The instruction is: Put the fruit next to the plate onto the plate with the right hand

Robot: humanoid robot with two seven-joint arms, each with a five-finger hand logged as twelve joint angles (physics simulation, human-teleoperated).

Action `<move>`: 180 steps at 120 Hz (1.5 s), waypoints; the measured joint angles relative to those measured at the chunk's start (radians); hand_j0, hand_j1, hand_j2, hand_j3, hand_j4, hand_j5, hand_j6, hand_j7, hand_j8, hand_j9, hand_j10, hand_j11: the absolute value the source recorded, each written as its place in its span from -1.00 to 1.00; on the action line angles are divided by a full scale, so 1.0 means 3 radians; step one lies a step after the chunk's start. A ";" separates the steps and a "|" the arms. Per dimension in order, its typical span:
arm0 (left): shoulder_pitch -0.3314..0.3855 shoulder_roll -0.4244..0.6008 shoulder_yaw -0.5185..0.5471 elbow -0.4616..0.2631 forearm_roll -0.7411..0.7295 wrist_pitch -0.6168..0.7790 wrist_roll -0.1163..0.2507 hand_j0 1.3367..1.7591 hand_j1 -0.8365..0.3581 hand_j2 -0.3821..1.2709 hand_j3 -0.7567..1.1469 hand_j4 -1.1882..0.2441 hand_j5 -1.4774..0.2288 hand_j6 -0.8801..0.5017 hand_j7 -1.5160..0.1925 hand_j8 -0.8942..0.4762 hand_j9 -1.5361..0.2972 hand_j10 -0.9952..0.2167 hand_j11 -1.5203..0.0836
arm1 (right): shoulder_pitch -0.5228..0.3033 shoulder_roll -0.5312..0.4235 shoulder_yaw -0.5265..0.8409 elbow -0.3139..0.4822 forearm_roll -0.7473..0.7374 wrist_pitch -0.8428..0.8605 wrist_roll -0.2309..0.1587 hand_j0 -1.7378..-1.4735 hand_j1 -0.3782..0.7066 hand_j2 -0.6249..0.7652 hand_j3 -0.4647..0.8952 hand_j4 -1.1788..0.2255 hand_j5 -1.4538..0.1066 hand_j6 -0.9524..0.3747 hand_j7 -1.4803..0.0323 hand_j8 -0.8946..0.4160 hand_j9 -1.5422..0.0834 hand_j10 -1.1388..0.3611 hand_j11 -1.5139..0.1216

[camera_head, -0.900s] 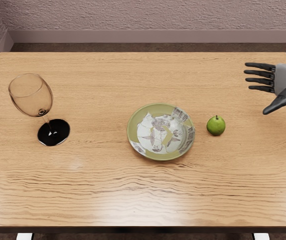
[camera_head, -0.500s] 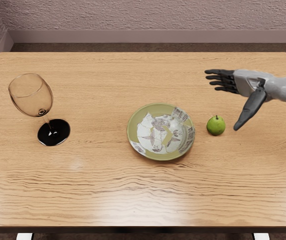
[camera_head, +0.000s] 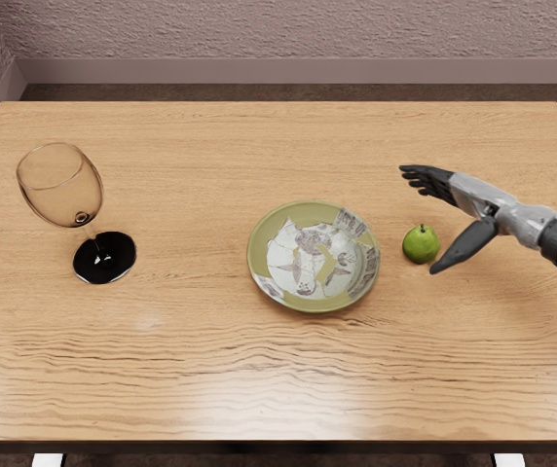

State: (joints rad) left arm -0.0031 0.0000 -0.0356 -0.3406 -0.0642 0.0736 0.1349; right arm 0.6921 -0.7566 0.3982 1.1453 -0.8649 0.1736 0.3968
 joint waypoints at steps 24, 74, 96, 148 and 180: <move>0.0000 0.0000 0.0000 0.0000 0.0000 0.0000 0.0000 0.52 0.98 -0.54 -0.21 0.66 0.73 0.27 0.77 0.31 0.68 0.64 0.90 | -0.0185 0.0042 -0.0004 -0.0082 -0.0042 -0.0158 0.0063 -0.40 -0.43 -0.16 -0.32 0.34 0.47 0.07 0.56 0.00 0.52 0.20 0.48; -0.0005 0.0000 0.0000 0.0000 0.0000 0.0000 0.0000 0.52 0.98 -0.54 -0.21 0.66 0.73 0.27 0.77 0.31 0.68 0.64 0.90 | -0.0264 0.0279 0.0001 -0.0240 0.0006 -0.0346 0.0070 -0.40 -0.03 -0.21 -0.32 0.08 0.17 -0.20 0.24 -0.27 0.23 -0.04 0.19; 0.0000 0.0000 -0.0001 0.0000 0.0000 0.0000 0.0000 0.52 0.98 -0.54 -0.21 0.66 0.73 0.27 0.77 0.31 0.68 0.64 0.90 | -0.0275 0.0300 0.0005 -0.0244 0.0018 -0.0356 0.0053 -0.39 0.12 -0.13 -0.32 -0.03 0.06 -0.31 0.12 -0.32 0.11 -0.13 0.07; 0.0000 0.0000 0.0000 0.0000 0.0000 0.0000 0.0000 0.52 0.98 -0.54 -0.21 0.66 0.73 0.27 0.77 0.31 0.68 0.64 0.90 | -0.0226 0.0213 0.0022 -0.0146 0.0107 -0.0101 0.0030 -0.38 0.20 0.18 -0.32 -0.20 -0.14 -0.42 -0.09 -0.31 -0.08 -0.10 -0.13; 0.0000 0.0000 0.0000 0.0000 0.0000 0.0000 0.0000 0.52 0.98 -0.54 -0.21 0.66 0.73 0.27 0.77 0.31 0.68 0.64 0.90 | -0.0048 -0.0067 0.0041 0.0144 0.0276 0.0211 0.0026 -0.39 0.19 0.25 -0.32 -0.23 -0.22 -0.51 -0.15 -0.32 -0.13 -0.12 -0.17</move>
State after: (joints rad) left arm -0.0031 0.0000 -0.0355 -0.3405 -0.0643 0.0736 0.1350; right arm 0.6777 -0.7768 0.4106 1.1885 -0.7822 0.2370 0.4046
